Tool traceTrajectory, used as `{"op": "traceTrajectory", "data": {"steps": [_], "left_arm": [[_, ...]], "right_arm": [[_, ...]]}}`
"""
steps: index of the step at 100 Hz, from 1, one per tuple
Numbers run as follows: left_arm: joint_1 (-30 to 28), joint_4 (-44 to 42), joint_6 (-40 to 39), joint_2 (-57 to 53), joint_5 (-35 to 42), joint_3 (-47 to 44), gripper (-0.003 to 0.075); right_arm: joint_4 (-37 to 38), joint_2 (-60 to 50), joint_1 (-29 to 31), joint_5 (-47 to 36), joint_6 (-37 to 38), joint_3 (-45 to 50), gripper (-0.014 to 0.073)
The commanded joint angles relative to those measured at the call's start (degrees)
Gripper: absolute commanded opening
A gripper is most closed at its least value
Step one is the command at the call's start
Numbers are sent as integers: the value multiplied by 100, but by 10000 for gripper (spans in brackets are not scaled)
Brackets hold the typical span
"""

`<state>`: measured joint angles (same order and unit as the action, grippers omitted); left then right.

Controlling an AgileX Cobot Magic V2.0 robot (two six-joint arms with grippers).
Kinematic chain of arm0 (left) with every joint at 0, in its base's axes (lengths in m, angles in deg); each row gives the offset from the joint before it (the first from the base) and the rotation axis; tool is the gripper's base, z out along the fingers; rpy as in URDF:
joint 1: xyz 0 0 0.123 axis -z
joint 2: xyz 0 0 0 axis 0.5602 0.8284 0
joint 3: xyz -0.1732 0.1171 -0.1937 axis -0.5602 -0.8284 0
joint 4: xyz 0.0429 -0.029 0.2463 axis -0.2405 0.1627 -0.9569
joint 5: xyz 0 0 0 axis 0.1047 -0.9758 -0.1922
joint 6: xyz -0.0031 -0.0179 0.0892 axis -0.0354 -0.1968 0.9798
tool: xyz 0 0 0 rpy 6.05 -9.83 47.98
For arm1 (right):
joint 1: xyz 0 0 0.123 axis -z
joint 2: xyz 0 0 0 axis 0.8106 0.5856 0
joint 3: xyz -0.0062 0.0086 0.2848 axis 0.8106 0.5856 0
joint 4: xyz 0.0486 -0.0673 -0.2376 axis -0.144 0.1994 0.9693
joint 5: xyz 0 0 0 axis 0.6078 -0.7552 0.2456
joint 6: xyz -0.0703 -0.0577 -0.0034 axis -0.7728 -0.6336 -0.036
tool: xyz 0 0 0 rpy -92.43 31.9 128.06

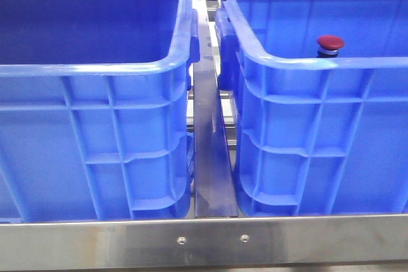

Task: Pick red and yellow buttons and place in box
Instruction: 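Close the right gripper on the yellow button and open the left gripper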

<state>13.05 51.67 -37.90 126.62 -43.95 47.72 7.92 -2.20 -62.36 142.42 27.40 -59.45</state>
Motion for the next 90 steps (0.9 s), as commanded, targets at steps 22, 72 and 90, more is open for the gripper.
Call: {"op": "traceTrajectory", "data": {"steps": [22, 72, 90], "left_arm": [[45, 94, -9, -158, 451, 174, 118], [45, 58, -2, -158, 405, 174, 546], [45, 58, -2, -158, 381, 174, 545]], "right_arm": [[-338, -139, -3, 52, -23, -189, 230], [-338, -172, 238, -80, -102, -263, 202], [-295, -344, 1009, -132, -929, -351, 202]]}}
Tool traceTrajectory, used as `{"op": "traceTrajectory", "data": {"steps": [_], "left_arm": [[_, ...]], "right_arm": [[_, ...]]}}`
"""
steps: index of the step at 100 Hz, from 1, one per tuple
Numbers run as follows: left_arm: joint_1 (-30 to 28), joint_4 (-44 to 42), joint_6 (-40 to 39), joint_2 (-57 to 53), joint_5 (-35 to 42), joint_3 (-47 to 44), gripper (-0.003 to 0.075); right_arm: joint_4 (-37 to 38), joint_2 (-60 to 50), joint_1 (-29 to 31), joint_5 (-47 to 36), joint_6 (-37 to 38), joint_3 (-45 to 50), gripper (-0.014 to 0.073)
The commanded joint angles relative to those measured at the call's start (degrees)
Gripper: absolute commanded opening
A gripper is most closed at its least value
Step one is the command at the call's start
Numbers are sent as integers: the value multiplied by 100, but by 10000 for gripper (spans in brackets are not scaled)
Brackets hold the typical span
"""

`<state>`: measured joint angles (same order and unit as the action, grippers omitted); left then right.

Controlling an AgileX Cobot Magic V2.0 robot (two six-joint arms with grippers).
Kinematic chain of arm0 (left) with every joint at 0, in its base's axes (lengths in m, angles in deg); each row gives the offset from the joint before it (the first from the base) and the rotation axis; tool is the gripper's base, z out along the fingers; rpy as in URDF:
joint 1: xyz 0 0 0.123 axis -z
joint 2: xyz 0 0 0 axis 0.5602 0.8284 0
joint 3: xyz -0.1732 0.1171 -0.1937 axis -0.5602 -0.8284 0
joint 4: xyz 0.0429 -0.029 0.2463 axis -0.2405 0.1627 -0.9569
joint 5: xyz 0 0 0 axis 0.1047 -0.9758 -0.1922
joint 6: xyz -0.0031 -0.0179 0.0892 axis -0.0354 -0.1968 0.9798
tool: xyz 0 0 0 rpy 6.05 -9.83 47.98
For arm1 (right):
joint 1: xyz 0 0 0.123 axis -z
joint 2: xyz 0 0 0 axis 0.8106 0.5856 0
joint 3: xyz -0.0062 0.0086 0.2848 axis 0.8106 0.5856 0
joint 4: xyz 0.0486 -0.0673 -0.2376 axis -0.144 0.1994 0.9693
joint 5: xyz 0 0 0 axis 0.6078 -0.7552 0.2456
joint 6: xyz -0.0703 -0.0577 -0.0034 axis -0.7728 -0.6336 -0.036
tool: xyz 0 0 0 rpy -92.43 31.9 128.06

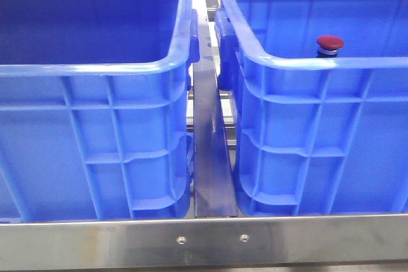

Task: Pick red and yellow buttons and place in box
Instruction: 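Close the right gripper on the yellow button and open the left gripper, then carry the yellow button with the right gripper into the bin and lower it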

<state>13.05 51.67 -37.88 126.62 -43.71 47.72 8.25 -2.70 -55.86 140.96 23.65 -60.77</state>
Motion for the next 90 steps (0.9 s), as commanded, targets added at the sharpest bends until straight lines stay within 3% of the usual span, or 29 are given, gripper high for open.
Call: {"op": "traceTrajectory", "data": {"steps": [1, 20, 35, 65, 90], "left_arm": [[45, 58, -5, -158, 357, 174, 545], [45, 58, -5, -158, 357, 174, 545], [45, 58, -5, -158, 357, 174, 545], [45, 58, -5, -158, 345, 174, 545], [45, 58, -5, -158, 345, 174, 545]], "right_arm": [[-312, -302, 386, 9, -608, -220, 202], [-22, -598, 848, -414, -1683, -41, 202], [55, -865, 880, -1494, -2223, 330, 202], [-20, -993, 880, -3604, -2917, 1075, 202], [-79, -439, 880, -4494, -3112, 1035, 202]]}}
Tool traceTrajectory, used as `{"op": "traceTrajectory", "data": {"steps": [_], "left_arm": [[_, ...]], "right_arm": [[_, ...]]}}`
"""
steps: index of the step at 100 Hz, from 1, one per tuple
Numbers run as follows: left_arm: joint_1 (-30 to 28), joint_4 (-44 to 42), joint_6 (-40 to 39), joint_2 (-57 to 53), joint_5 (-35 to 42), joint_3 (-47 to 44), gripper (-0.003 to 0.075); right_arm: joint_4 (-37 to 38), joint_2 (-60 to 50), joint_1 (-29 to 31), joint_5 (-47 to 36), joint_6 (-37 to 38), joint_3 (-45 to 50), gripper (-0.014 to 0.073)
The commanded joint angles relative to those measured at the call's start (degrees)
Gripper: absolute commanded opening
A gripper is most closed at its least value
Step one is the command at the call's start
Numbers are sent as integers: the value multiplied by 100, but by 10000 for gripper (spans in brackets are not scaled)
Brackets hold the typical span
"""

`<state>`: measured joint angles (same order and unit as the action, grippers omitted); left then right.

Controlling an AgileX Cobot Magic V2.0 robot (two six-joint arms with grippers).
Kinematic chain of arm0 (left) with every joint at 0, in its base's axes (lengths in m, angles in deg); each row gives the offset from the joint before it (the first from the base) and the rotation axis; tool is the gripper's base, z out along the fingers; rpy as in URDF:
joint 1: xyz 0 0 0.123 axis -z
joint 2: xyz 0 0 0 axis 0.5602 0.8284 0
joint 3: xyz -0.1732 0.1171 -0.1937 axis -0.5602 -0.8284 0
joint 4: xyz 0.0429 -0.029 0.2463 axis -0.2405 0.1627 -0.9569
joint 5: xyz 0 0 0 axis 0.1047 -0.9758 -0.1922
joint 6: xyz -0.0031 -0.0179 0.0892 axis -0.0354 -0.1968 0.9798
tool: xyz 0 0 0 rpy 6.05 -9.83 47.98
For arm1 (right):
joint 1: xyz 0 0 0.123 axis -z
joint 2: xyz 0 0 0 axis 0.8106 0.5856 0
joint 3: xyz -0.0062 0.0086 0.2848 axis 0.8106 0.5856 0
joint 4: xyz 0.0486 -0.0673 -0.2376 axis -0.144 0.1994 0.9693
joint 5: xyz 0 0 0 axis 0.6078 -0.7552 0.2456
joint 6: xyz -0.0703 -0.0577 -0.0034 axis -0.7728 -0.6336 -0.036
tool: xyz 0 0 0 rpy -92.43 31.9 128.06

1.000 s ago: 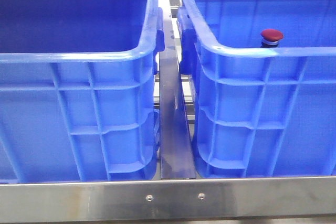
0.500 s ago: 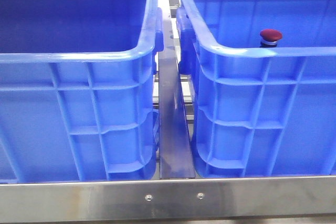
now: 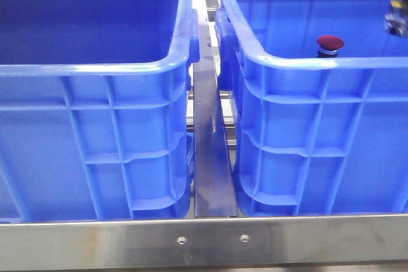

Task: Pick red and yellow buttons and place in box
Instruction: 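Carry the yellow button with the right gripper into the bin and lower it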

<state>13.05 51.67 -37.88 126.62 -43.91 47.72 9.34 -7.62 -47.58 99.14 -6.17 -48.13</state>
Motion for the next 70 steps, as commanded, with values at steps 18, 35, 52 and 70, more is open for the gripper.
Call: {"op": "traceTrajectory", "data": {"steps": [18, 35, 52, 70], "left_arm": [[45, 58, -5, -158, 365, 174, 545], [45, 68, -5, -158, 356, 174, 545], [45, 68, -5, -158, 351, 174, 545], [45, 68, -5, -158, 338, 174, 545]], "right_arm": [[-188, 662, 52, -508, -130, -507, 202], [-188, 1296, 52, -676, -130, -943, 202], [-184, 1873, 52, -732, -130, -1403, 202], [-184, 2334, 52, -786, -130, -1686, 202]]}}
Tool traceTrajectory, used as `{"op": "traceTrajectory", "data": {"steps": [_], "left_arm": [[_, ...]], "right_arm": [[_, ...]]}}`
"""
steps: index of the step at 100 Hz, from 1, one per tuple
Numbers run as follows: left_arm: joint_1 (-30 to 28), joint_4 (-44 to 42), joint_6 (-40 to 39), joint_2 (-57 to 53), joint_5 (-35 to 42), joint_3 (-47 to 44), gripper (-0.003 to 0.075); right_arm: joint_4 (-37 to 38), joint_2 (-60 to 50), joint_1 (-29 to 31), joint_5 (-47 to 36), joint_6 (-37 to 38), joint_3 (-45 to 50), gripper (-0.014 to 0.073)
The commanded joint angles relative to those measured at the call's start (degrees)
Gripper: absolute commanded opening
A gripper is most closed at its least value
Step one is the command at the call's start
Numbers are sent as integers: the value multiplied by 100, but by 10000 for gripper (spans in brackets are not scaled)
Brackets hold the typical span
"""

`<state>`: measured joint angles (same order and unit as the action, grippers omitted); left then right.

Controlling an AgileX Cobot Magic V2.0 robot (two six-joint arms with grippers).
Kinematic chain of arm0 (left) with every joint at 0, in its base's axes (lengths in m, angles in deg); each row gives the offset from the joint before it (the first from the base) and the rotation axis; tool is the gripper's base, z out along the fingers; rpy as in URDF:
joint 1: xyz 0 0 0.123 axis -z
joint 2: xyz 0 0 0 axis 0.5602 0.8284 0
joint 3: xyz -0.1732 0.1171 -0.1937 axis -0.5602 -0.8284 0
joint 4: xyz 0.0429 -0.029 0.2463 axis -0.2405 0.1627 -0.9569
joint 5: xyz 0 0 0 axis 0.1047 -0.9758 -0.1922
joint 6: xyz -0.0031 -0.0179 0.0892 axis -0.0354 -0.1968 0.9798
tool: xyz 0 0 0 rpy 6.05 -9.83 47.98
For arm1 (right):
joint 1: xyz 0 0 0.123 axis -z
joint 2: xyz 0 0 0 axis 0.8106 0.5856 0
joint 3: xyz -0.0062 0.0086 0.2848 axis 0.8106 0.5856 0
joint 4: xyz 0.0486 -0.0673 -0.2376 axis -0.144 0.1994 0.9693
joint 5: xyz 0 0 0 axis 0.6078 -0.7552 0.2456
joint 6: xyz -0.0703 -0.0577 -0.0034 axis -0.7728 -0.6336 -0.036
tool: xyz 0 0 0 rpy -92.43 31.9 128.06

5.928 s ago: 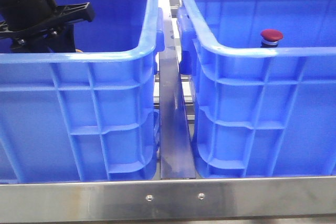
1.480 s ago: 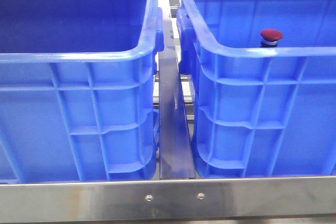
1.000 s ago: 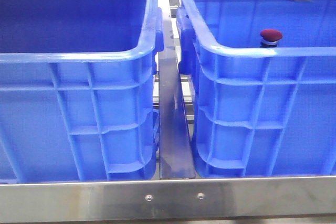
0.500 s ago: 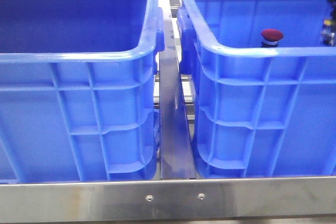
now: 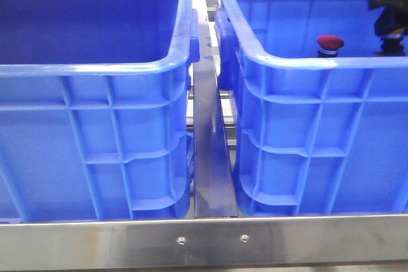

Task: Pick red and yellow buttons and place in box
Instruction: 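Carry the yellow button with the right gripper into the bin and lower it, then open the right gripper to release the yellow button and withdraw upward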

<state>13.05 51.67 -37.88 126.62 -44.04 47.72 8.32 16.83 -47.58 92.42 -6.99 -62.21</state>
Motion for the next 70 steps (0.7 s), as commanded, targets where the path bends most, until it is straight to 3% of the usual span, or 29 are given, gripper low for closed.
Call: {"op": "traceTrajectory", "data": {"steps": [1, 35, 57, 70], "left_arm": [[45, 68, -5, -158, 351, 174, 545], [45, 68, -5, -158, 342, 174, 545], [45, 68, -5, -158, 342, 174, 545], [45, 68, -5, -158, 342, 174, 545]], "right_arm": [[-81, -82, 52, -127, -47, -285, 202], [-81, -19, 52, -134, -47, -284, 209], [-81, -19, 52, -76, -47, -284, 417], [-81, -19, 52, -94, -47, -284, 434]]}}
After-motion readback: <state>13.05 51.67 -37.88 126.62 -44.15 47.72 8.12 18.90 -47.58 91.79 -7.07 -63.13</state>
